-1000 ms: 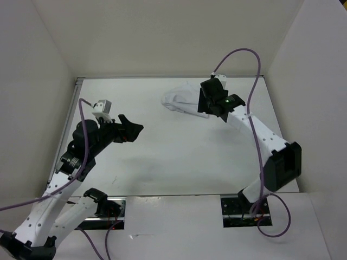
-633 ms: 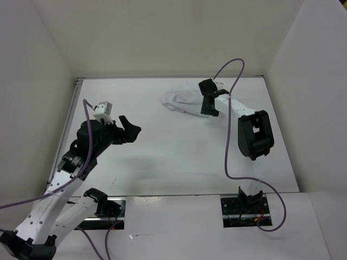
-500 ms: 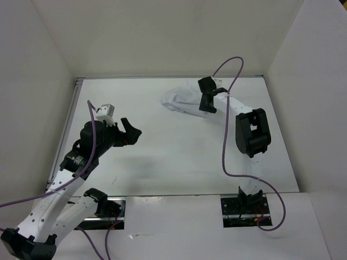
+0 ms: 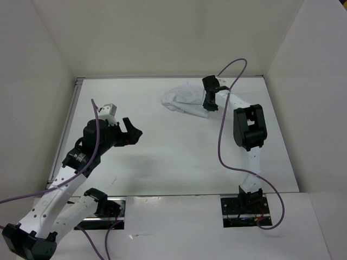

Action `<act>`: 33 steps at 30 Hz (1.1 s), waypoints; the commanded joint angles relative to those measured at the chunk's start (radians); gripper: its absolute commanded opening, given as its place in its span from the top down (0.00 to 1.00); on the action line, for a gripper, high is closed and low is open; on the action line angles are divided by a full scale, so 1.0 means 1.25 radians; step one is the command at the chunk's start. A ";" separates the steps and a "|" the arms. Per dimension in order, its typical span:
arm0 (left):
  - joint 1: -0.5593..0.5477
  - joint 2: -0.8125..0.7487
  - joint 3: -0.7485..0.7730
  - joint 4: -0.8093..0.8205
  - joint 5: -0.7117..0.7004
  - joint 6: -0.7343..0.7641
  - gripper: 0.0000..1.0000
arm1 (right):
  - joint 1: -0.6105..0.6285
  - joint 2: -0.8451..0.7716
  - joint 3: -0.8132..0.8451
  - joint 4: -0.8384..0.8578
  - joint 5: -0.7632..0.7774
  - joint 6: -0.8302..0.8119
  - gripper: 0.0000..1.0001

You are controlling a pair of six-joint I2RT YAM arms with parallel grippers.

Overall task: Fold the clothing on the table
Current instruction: Move the skirt to the center of the board

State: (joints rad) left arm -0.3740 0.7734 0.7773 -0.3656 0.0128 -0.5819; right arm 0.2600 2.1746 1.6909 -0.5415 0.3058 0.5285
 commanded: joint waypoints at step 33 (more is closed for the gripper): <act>-0.041 0.302 -0.040 0.288 0.315 0.023 1.00 | 0.163 -0.373 0.198 -0.091 -0.107 -0.068 0.68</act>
State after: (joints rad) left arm -0.4213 1.1423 0.6716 -0.0658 0.3515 -0.5751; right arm 0.4641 1.5749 1.9400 -0.5343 0.1474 0.4400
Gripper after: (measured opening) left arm 0.022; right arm 0.115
